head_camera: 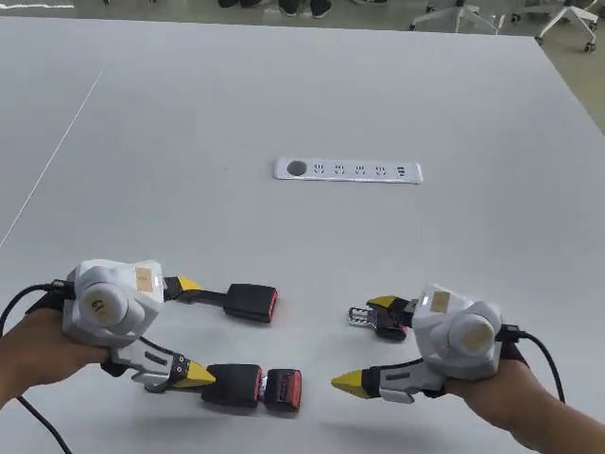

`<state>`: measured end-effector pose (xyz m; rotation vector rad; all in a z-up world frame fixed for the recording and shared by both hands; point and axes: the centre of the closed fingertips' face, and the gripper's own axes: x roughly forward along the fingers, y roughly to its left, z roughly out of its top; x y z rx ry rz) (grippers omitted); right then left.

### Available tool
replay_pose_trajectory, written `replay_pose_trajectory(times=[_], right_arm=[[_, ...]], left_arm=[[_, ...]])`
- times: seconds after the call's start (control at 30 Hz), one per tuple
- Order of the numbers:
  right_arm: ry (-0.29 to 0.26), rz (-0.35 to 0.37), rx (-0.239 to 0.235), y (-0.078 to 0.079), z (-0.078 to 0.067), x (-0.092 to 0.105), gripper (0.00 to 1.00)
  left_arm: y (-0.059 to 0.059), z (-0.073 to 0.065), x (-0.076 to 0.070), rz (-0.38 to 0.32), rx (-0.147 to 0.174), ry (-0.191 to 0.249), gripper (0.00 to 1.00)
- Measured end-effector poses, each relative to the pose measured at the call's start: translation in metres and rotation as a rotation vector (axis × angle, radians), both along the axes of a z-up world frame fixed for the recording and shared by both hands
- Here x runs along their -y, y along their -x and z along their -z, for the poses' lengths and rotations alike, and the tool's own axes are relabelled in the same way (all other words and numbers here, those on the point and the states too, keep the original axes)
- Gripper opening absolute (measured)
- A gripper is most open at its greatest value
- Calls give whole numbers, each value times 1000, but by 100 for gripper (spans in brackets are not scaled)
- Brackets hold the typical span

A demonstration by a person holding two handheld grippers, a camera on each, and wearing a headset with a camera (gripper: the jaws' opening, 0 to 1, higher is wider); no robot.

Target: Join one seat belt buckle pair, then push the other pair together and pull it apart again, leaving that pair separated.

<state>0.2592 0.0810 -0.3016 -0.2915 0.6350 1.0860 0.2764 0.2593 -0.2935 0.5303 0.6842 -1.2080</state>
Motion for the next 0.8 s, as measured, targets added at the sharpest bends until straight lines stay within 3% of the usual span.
replay_pose_trajectory(times=[0.17, 0.37, 0.43, 0.5, 0.53, 0.57, 0.63, 0.8], right_arm=[[9, 21, -14, -15, 1, 25, 76], [29, 28, -17, -34, 4, 44, 76], [44, 10, -55, -35, 11, 49, 76], [67, -1, -59, -40, 19, 54, 76], [75, -7, -63, -42, 24, 56, 76], [78, -8, -65, -42, 24, 55, 76], [87, -20, -75, -42, 29, 54, 76], [115, -65, -95, -38, 42, 52, 75]], left_arm=[[-18, -6, 5, 12, 13, 12, 76], [-27, -1, 11, 50, 7, -12, 77], [-30, 2, 15, 69, 8, -20, 77], [-33, 8, 17, 92, 7, -34, 76], [-37, 15, 15, 124, 30, -80, 75], [-37, 19, 14, 136, 31, -100, 74], [-36, 27, 20, 143, 8, -92, 71], [-43, 41, 25, 172, 5, -105, 67]])
